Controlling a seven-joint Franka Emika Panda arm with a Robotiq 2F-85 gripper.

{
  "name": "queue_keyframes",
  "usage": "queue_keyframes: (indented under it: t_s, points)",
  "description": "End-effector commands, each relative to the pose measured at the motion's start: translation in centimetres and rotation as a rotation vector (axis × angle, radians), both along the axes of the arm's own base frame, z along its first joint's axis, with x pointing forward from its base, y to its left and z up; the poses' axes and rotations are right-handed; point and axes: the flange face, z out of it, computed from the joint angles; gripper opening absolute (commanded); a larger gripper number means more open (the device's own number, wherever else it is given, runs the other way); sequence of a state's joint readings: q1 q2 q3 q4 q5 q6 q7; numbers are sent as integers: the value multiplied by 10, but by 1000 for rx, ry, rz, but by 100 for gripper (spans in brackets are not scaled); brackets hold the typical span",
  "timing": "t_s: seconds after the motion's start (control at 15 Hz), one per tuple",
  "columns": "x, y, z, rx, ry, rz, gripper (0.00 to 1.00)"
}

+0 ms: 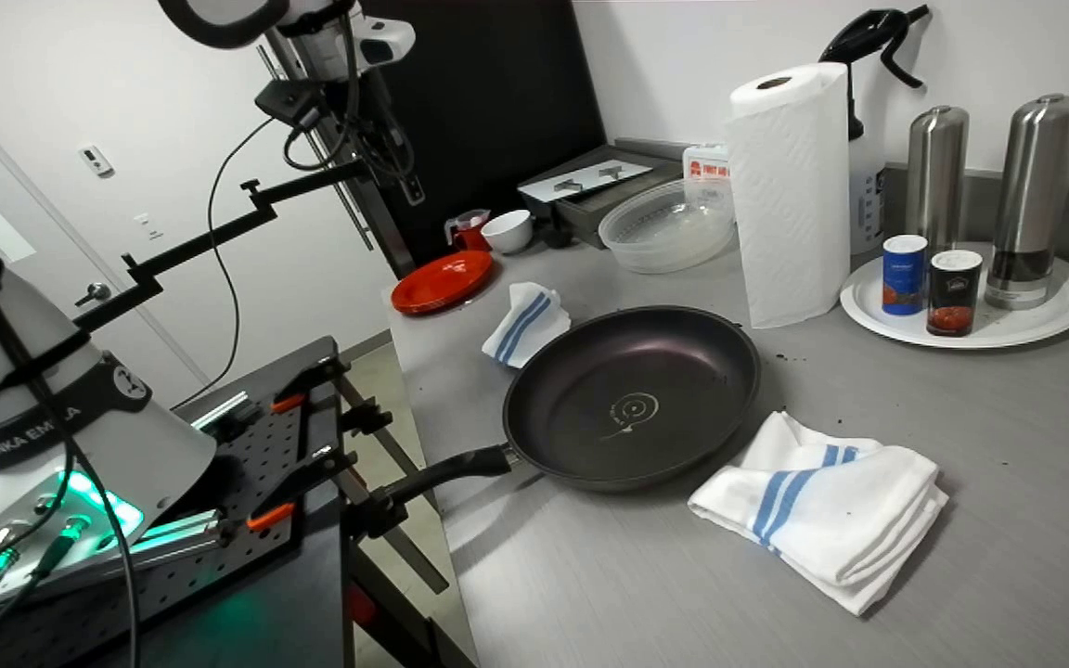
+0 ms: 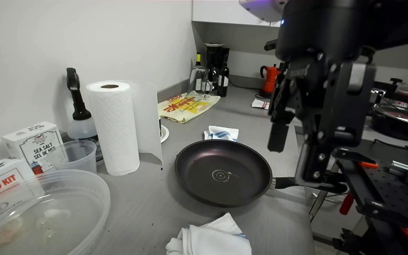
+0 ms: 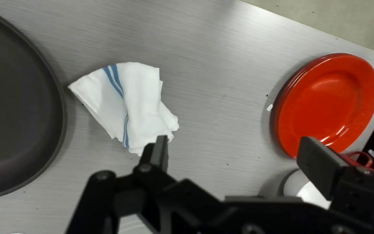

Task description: Pick up the towel and wide the frying pan

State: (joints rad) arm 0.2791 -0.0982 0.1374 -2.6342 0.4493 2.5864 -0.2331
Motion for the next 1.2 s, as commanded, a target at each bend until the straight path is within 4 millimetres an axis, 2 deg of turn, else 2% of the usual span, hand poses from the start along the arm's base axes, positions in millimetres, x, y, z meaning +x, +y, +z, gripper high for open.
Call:
queue_keyframes:
  t_s: [0.0, 0.6, 1.13]
  points:
    - [10, 6, -39, -31, -31, 6, 100]
    - [32, 7, -118, -110, -113, 13, 100]
    - [61, -3, -168, -194, -137, -1, 100]
